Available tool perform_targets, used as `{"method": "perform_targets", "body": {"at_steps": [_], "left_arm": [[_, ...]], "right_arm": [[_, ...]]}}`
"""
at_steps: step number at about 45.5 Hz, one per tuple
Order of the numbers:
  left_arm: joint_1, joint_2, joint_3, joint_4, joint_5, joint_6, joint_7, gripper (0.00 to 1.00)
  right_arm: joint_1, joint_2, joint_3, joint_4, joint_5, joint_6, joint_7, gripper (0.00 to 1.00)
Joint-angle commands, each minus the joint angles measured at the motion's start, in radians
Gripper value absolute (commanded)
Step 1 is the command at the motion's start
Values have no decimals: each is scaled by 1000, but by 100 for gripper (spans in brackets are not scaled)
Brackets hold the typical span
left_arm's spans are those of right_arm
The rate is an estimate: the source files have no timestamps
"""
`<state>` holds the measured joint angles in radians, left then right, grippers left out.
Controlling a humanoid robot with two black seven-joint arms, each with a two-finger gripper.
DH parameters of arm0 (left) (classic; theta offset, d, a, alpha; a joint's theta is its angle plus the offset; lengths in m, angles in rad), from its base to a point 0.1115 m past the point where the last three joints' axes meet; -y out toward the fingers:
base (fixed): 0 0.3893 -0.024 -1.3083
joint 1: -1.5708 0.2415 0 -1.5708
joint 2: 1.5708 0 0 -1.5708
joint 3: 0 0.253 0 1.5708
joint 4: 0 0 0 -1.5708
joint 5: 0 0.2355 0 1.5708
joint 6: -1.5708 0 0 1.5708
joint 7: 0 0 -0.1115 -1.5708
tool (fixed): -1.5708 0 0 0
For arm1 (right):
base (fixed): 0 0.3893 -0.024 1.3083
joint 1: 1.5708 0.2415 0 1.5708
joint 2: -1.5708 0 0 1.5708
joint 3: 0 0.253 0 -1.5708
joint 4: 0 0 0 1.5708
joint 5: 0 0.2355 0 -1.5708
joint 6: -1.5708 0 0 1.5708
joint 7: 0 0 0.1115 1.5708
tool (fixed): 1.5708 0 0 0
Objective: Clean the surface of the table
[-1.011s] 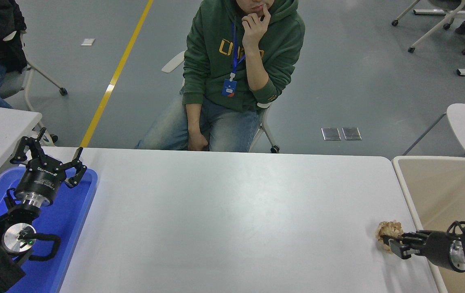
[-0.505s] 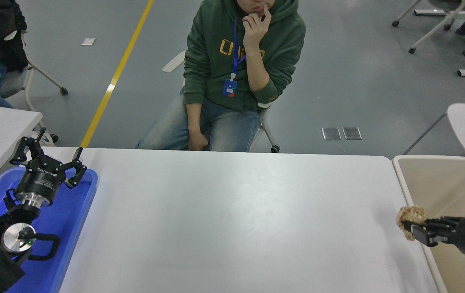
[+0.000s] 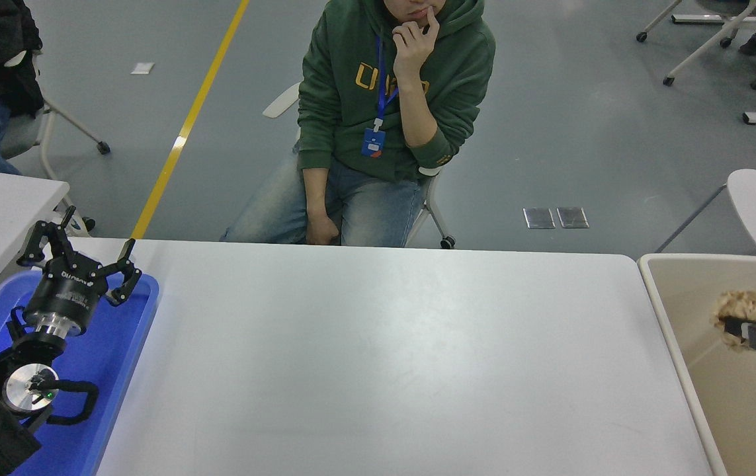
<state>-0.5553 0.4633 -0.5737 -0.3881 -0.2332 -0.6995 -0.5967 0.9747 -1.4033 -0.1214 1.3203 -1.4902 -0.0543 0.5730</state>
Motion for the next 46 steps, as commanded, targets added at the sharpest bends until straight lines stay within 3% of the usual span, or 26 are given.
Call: {"method": "perform_targets", "body": {"at_steps": [1,19,28,46], "left_arm": [[0,0,0,0,0,0,0,100],[0,0,0,0,0,0,0,100],[0,0,0,0,0,0,0,100],[0,0,0,0,0,0,0,100]], "right_arm": [[19,-59,11,16,19,22,30,0],[12,-26,9,-64,105,24,8,0],[-19,147,-7,-323,225,18,1,0],[-212,474,-7,-806,571,4,1,0]]}}
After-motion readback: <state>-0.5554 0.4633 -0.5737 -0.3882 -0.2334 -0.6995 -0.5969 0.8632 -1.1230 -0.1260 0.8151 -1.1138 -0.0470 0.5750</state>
